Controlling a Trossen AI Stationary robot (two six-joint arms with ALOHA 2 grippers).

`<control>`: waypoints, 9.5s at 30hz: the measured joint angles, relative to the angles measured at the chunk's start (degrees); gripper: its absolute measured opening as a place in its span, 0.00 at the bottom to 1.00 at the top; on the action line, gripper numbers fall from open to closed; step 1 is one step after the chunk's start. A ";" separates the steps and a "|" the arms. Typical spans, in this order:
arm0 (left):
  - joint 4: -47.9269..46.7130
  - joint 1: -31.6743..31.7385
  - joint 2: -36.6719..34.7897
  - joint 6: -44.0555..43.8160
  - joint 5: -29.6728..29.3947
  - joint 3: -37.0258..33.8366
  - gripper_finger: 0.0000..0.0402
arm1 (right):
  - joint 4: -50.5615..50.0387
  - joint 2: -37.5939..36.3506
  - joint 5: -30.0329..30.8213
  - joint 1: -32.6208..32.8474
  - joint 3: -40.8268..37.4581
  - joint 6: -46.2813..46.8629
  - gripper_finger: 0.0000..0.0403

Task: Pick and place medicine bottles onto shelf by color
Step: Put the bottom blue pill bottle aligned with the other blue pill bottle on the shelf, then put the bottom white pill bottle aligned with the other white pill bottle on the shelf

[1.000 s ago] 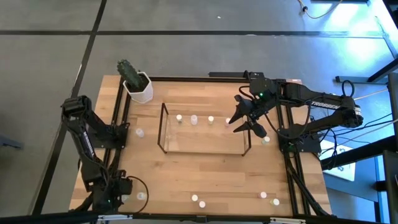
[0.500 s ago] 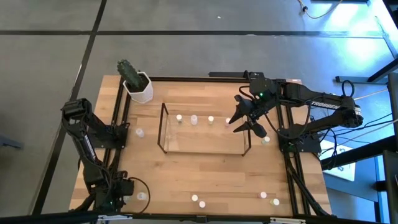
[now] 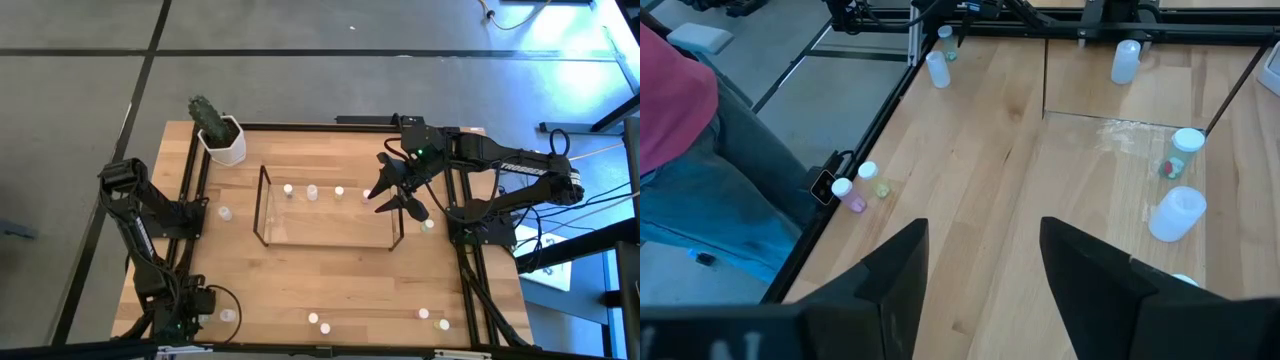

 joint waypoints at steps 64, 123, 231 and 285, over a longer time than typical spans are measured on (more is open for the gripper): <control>-1.49 1.19 -0.07 -1.60 0.70 0.02 0.28 | 2.93 0.00 0.00 -0.02 0.00 -0.02 0.48; -20.35 15.30 -24.71 -16.89 -22.79 3.48 0.27 | 2.89 0.00 1.15 0.00 0.00 -0.23 0.48; -24.17 70.59 11.76 49.21 -6.33 26.10 0.27 | 1.62 0.00 18.43 0.02 0.00 -0.22 0.48; -33.43 70.66 11.69 46.99 -6.41 32.44 0.52 | 1.61 0.00 18.45 0.02 0.00 -0.21 0.48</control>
